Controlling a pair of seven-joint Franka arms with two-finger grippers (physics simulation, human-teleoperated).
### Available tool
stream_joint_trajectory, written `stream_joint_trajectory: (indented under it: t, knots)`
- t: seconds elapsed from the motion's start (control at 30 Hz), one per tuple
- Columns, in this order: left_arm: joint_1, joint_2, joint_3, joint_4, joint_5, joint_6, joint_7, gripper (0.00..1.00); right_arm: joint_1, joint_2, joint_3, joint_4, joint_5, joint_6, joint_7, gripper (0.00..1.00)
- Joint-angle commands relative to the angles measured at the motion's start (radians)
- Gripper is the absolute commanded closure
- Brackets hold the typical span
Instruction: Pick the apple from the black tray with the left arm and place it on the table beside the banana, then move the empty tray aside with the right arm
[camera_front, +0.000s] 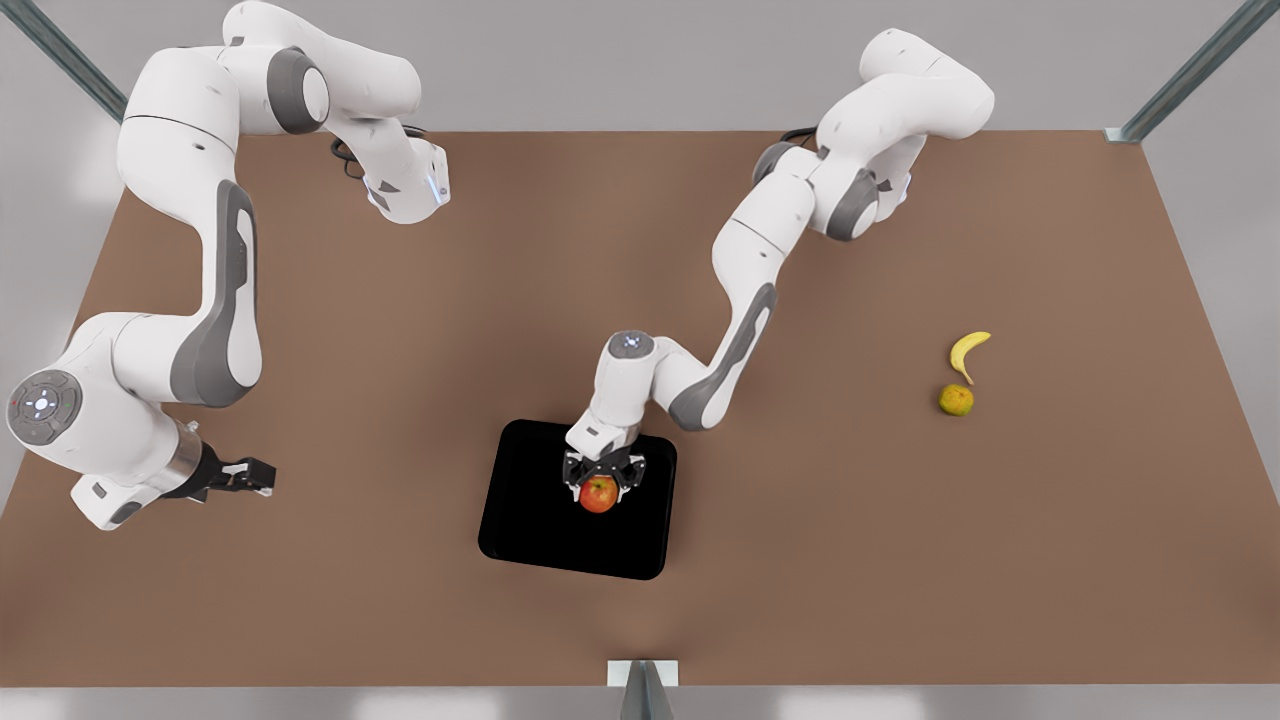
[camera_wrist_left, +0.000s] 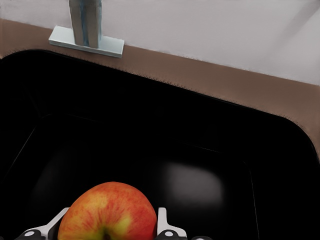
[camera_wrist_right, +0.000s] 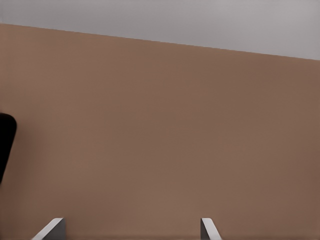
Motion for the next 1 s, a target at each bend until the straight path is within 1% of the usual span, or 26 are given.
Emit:
stream_joint_trajectory:
  t: [0.0, 0.03, 0.07, 0.1, 0.13, 0.17, 0.2, 0.23, 0.27, 0.3, 0.33, 0.37, 0.4, 0.43, 0.47, 0.5, 0.53, 0.6, 0.63, 0.7, 0.77, 0.8, 0.83, 0.9, 0.93, 0.97]
  knots:
    - [-0.001, -0.051, -0.018, -0.005, -0.012, -0.215, 0.146, 0.28, 0.000, -0.003, 0.004, 0.001, 0.003, -0.013, -0.002, 0.00]
    - [0.002, -0.100, -0.053, -0.006, -0.013, -0.299, 0.203, 0.28, 0.023, -0.004, 0.012, 0.001, 0.000, -0.054, 0.038, 0.00]
    - [0.008, -0.135, -0.065, -0.022, -0.018, -0.339, 0.234, 0.28, 0.078, -0.031, 0.010, 0.019, -0.002, -0.122, 0.186, 0.00]
    - [0.011, -0.184, -0.064, -0.041, -0.056, -0.404, 0.295, 0.28, 0.115, -0.034, 0.006, 0.034, -0.003, -0.182, 0.259, 0.00]
    - [0.023, -0.221, -0.065, -0.054, -0.073, -0.474, 0.343, 0.28, 0.132, -0.049, 0.007, 0.040, -0.003, -0.215, 0.265, 0.00]
    - [0.025, -0.259, -0.065, -0.098, -0.073, -0.485, 0.369, 0.28, 0.132, -0.050, 0.007, 0.040, -0.002, -0.234, 0.280, 0.00]
    - [0.046, -0.419, -0.065, -0.328, -0.097, -0.451, 0.475, 0.28, 0.159, -0.078, 0.016, 0.040, 0.000, -0.287, 0.442, 0.00]
    - [0.065, -0.571, -0.064, -0.579, -0.108, -0.330, 0.545, 0.28, 0.210, -0.084, 0.012, 0.040, 0.006, -0.324, 0.588, 0.00]
    - [0.088, -0.747, -0.059, -0.905, -0.107, -0.137, 0.628, 0.28, 0.242, -0.101, 0.030, 0.040, 0.009, -0.349, 0.726, 0.00]
    - [0.129, -0.853, -0.058, -1.049, -0.107, -0.098, 0.728, 0.28, 0.242, -0.113, 0.067, 0.043, 0.023, -0.357, 0.817, 0.00]
    - [0.180, -0.927, -0.058, -1.153, -0.107, -0.089, 0.846, 0.28, 0.242, -0.116, 0.078, 0.043, 0.075, -0.363, 0.909, 0.00]
    - [0.244, -0.982, -0.056, -1.245, -0.108, -0.045, 0.972, 0.28, 0.244, -0.123, 0.088, 0.042, 0.118, -0.369, 0.937, 0.00]
    - [0.296, -1.010, -0.056, -1.327, -0.108, 0.024, 1.064, 0.28, 0.241, -0.123, 0.119, 0.042, 0.149, -0.369, 1.042, 0.00]
    - [0.362, -1.014, -0.056, -1.361, -0.110, 0.049, 1.166, 0.28, 0.247, -0.109, 0.151, 0.042, 0.189, -0.340, 1.164, 0.00]
    - [0.425, -1.004, -0.056, -1.381, -0.125, 0.049, 1.265, 0.28, 0.259, -0.075, 0.153, 0.040, 0.189, -0.285, 1.202, 0.00]
    - [0.457, -0.991, -0.056, -1.393, -0.133, 0.049, 1.318, 0.28, 0.291, -0.047, 0.151, 0.037, 0.185, -0.196, 1.230, 0.00]
    - [0.473, -0.956, -0.056, -1.394, -0.133, 0.058, 1.332, 0.28, 0.296, -0.017, 0.153, 0.036, 0.184, -0.137, 1.309, 0.00]
    - [0.503, -0.887, -0.056, -1.388, -0.133, 0.101, 1.332, 0.28, 0.327, 0.032, 0.151, 0.034, 0.181, -0.036, 1.374, 0.00]
    - [0.522, -0.855, -0.056, -1.388, -0.133, 0.130, 1.337, 0.28, 0.327, 0.049, 0.151, 0.033, 0.147, -0.019, 1.371, 0.00]
    - [0.526, -0.823, -0.056, -1.393, -0.133, 0.130, 1.331, 0.28, 0.319, 0.075, 0.148, 0.033, 0.138, 0.008, 1.356, 0.00]
    - [0.528, -0.836, -0.048, -1.419, -0.130, 0.127, 1.331, 0.28, 0.316, 0.094, 0.139, 0.033, 0.135, 0.038, 1.280, 0.00]
    - [0.528, -0.850, -0.042, -1.434, -0.128, 0.127, 1.331, 0.17, 0.318, 0.100, 0.139, 0.031, 0.133, 0.047, 1.276, 0.00]
    - [0.528, -0.862, -0.036, -1.448, -0.128, 0.127, 1.334, 0.00, 0.321, 0.106, 0.142, 0.031, 0.135, 0.065, 1.244, 0.00]
    - [0.528, -0.867, -0.030, -1.448, -0.128, 0.123, 1.335, 0.00, 0.342, 0.132, 0.148, 0.031, 0.132, 0.076, 1.228, 0.00]
    - [0.528, -0.879, -0.028, -1.448, -0.128, 0.113, 1.331, 0.00, 0.354, 0.134, 0.148, 0.030, 0.133, 0.119, 1.228, 0.00]
    - [0.528, -0.922, -0.028, -1.444, -0.128, 0.061, 1.309, 0.00, 0.353, 0.147, 0.148, 0.028, 0.133, 0.133, 1.187, 0.00]
